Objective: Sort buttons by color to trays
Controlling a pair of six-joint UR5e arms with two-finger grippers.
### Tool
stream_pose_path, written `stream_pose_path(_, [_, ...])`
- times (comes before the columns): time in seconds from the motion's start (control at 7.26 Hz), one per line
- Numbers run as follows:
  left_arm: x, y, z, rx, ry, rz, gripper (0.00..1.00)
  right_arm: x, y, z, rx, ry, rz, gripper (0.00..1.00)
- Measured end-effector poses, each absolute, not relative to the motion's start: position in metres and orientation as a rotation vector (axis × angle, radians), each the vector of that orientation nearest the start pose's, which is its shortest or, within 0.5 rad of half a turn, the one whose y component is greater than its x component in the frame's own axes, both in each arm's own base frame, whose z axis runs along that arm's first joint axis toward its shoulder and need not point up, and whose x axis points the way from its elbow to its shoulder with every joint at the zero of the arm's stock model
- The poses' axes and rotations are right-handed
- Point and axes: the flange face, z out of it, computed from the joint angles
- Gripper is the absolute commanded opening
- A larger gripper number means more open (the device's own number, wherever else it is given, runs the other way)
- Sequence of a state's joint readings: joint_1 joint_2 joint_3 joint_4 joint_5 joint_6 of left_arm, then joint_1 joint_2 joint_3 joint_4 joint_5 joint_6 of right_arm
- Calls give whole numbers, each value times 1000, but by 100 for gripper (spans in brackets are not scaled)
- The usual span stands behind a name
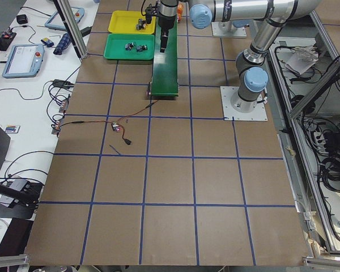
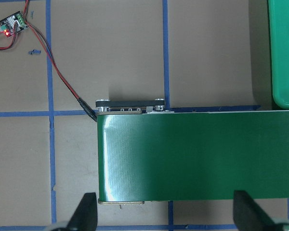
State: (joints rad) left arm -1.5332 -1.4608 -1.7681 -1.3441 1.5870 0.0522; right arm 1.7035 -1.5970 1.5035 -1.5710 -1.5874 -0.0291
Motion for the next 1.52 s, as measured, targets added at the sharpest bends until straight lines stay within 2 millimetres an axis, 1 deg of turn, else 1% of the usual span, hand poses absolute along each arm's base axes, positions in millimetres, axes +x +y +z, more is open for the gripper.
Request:
stream_pose_path(0.28, [-115, -461, 463, 21, 3113, -206, 100, 195, -468, 533, -254, 3140, -151, 100])
stream_pose_path(0.83, [-115, -459, 464, 22, 3113, -212, 100, 195, -477, 525, -252, 3141, -143, 100])
stream_pose_path(1.52, [-117, -459, 463, 27, 3117, -208, 100, 196, -478, 526, -252, 3139, -149, 100])
